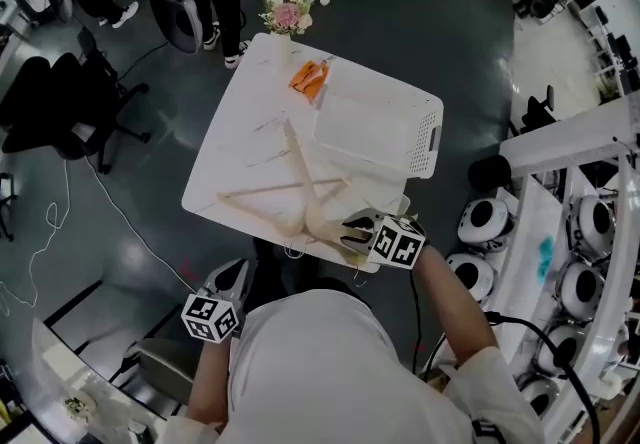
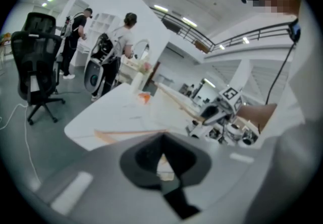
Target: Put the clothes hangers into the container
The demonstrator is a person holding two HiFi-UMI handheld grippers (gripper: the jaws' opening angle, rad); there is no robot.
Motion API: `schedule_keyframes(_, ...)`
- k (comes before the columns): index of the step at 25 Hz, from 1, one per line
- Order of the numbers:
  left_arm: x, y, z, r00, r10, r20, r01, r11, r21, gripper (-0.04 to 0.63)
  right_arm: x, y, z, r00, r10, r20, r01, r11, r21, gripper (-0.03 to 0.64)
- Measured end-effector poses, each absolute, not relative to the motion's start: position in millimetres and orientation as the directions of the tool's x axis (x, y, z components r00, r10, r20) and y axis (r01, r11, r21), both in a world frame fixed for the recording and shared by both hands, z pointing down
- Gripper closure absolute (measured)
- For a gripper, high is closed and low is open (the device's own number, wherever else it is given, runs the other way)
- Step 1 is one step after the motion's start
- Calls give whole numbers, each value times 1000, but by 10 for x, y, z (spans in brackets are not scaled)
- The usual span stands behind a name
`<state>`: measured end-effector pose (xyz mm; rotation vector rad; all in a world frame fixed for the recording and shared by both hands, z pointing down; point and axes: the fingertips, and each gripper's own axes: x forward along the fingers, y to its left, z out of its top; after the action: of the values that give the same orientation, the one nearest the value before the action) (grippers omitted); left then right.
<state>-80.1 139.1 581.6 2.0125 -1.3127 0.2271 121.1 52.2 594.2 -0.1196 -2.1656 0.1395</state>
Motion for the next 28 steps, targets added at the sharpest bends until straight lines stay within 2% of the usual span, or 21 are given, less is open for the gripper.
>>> schedule_keyframes(7, -794, 1151, 5749, 492, -719, 490, -852, -283, 441, 592, 1467, 113, 5726, -596, 91, 798, -79, 982, -171, 515)
schedule_keyframes(13, -792, 1063, 5787, 510, -700, 500, -844, -297, 446, 592, 1637, -348, 5530, -634, 101, 767, -161, 952, -259, 515)
schedule_keyframes(22, -861, 971, 5831, 513, -687, 514, -843, -289, 454, 592, 1820, -962, 5597, -642, 223, 734, -231, 856, -462, 515)
schedule_keyframes(28, -906, 901, 5888, 515, -670, 535, -844, -286, 453, 592, 1762, -1313, 5757, -695, 299, 654, -277, 728, -627, 515)
